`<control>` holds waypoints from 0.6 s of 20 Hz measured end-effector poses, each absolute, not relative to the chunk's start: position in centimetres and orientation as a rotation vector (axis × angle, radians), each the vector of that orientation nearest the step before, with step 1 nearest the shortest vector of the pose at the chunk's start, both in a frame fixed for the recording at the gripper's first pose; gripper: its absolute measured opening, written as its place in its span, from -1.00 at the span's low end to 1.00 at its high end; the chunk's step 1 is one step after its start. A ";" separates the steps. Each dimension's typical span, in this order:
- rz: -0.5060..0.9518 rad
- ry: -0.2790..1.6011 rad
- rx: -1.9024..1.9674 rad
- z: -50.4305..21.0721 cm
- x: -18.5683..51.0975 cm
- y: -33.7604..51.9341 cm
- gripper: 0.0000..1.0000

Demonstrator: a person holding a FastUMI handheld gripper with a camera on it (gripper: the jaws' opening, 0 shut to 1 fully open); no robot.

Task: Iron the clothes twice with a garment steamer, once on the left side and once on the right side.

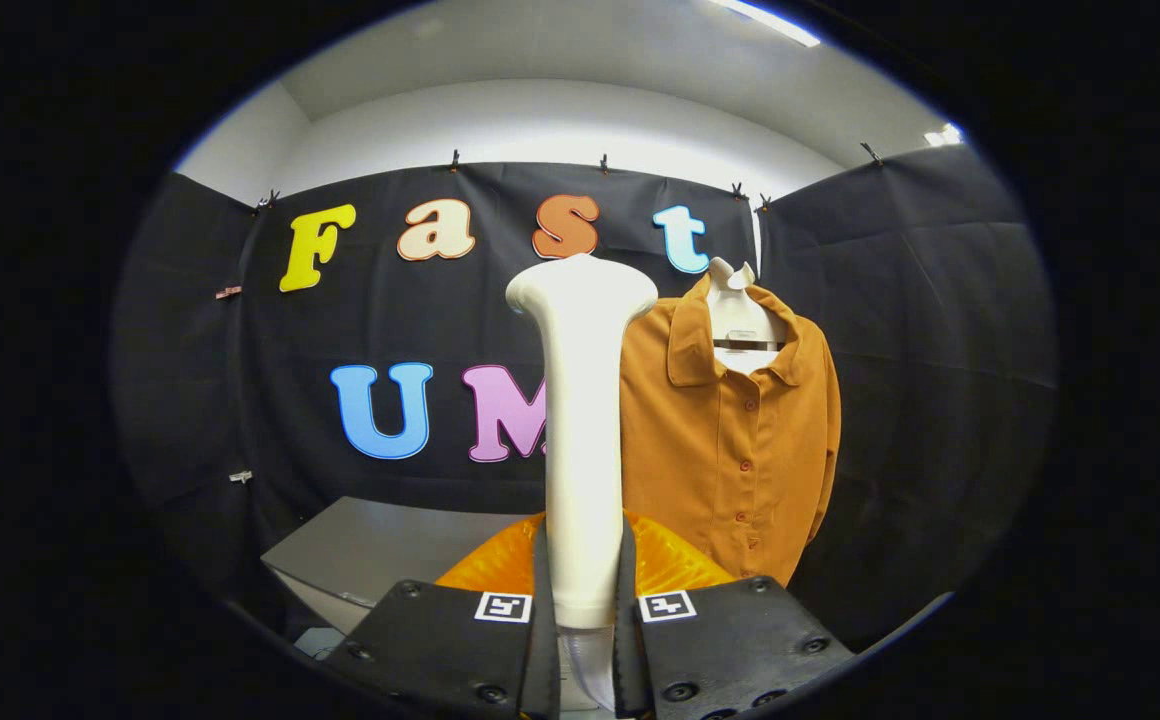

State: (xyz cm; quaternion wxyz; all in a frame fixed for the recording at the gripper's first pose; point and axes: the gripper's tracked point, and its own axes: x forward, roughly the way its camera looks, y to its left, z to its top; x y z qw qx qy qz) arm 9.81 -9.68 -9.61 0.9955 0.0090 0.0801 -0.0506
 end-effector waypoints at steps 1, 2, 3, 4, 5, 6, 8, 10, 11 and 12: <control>-0.100 0.160 0.024 -9.6 9.8 -9.6 -0.51; -0.099 0.159 0.027 -9.5 9.8 -9.4 -0.51; -0.101 0.158 0.026 -9.5 9.7 -9.5 -0.51; -0.103 0.158 0.025 -9.5 9.7 -9.6 -0.51; -0.102 0.158 0.027 -9.4 9.7 -9.6 -0.51; -0.102 0.158 0.027 -9.4 9.8 -9.6 -0.51; -0.099 0.156 0.025 -9.3 9.7 -9.5 -0.51; -0.098 0.154 0.020 -9.2 9.7 -9.3 -0.51; -0.097 0.154 0.020 -9.1 9.8 -9.2 -0.51; -0.096 0.154 0.022 -9.1 9.8 -9.2 -0.51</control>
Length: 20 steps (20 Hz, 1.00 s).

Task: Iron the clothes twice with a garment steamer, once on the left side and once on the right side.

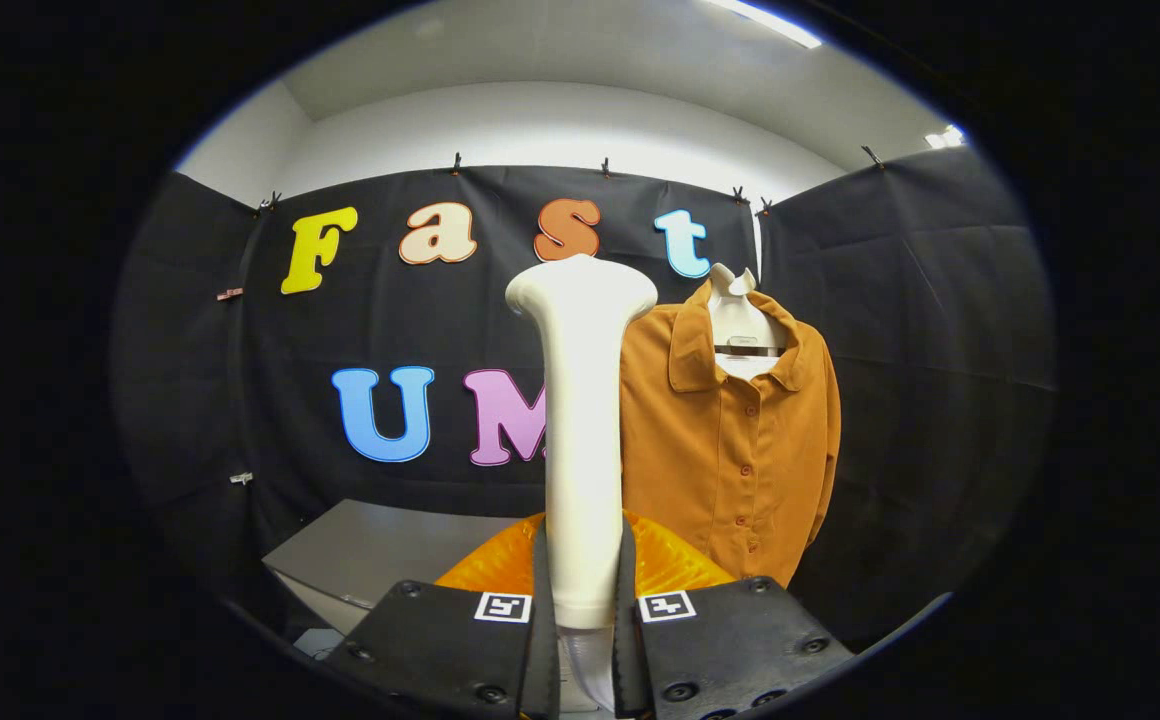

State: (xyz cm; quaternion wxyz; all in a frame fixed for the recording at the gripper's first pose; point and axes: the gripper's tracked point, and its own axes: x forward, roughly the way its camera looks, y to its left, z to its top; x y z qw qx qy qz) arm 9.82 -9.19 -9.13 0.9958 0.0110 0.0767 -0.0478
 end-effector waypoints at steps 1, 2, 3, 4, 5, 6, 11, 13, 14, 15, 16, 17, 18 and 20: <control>-0.095 0.154 0.022 -9.1 9.8 -9.2 -0.51; -0.093 0.157 0.021 -9.1 9.8 -9.0 -0.51; -0.090 0.159 0.022 -9.2 9.8 -9.0 -0.51; -0.088 0.161 0.024 -9.2 9.9 -8.9 -0.51; -0.087 0.161 0.023 -9.1 9.8 -8.9 -0.52; -0.088 0.160 0.021 -9.1 9.8 -8.9 -0.51; -0.081 0.156 0.014 -8.9 9.9 -8.8 -0.51; -0.079 0.157 0.015 -8.9 9.9 -8.8 -0.52; -0.078 0.158 0.015 -8.9 9.8 -8.8 -0.52; -0.078 0.160 0.015 -9.0 9.8 -8.8 -0.52; -0.077 0.161 0.016 -9.0 9.8 -8.9 -0.52; -0.077 0.162 0.016 -9.0 9.8 -8.9 -0.52; -0.078 0.164 0.016 -9.1 9.8 -8.9 -0.52; -0.079 0.165 0.019 -9.1 9.7 -8.9 -0.51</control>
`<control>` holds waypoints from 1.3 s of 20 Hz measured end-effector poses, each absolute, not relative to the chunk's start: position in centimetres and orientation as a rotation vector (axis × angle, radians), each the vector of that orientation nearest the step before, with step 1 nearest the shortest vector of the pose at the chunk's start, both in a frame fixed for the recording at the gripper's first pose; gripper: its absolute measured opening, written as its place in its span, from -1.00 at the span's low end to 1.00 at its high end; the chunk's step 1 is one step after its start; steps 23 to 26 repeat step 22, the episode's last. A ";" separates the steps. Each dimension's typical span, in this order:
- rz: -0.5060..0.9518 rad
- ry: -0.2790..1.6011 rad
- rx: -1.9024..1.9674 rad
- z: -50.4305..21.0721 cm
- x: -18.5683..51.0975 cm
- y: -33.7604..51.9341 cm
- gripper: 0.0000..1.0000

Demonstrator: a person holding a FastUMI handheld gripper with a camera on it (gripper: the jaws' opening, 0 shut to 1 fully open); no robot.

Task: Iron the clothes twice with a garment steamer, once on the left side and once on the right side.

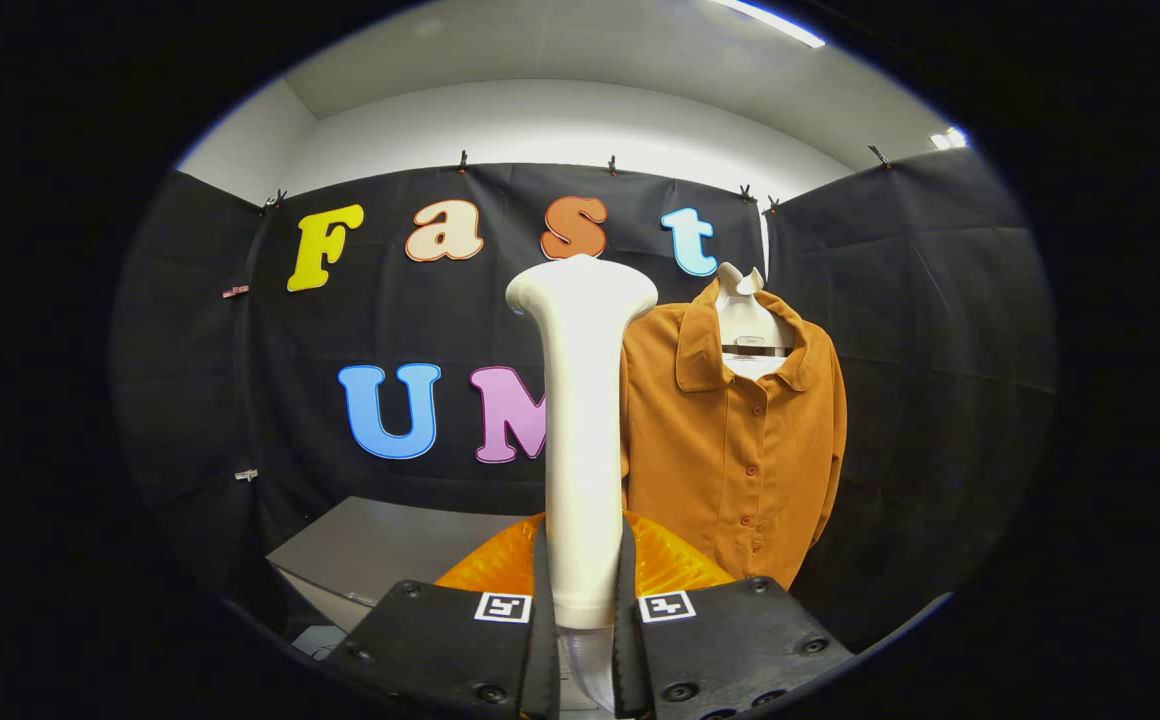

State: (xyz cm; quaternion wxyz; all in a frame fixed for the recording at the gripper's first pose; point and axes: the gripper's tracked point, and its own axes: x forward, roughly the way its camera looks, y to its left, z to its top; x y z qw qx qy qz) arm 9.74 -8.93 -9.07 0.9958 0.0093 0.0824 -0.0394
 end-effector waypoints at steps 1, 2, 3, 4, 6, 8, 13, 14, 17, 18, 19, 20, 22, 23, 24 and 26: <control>-0.080 0.164 0.019 -9.0 9.7 -9.0 -0.51; -0.081 0.164 0.019 -9.0 9.7 -9.1 -0.51; -0.081 0.163 0.018 -9.0 9.7 -9.1 -0.51; -0.082 0.164 0.019 -9.1 9.7 -9.1 -0.51; -0.082 0.164 0.018 -9.0 9.6 -9.1 -0.51; -0.081 0.166 0.018 -9.1 9.6 -9.1 -0.51; -0.079 0.170 0.016 -9.2 9.4 -9.2 -0.51; -0.079 0.169 0.016 -9.1 9.4 -9.1 -0.51; -0.075 0.171 0.016 -9.1 9.4 -9.1 -0.51; -0.074 0.171 0.015 -9.1 9.3 -9.0 -0.51; -0.073 0.171 0.013 -9.1 9.3 -8.9 -0.51; -0.072 0.170 0.012 -9.1 9.4 -9.0 -0.51; -0.071 0.171 0.012 -9.1 9.4 -8.9 -0.51; -0.071 0.171 0.012 -9.1 9.4 -8.9 -0.51; -0.071 0.171 0.012 -9.1 9.4 -8.9 -0.51; -0.071 0.171 0.012 -9.1 9.4 -8.9 -0.51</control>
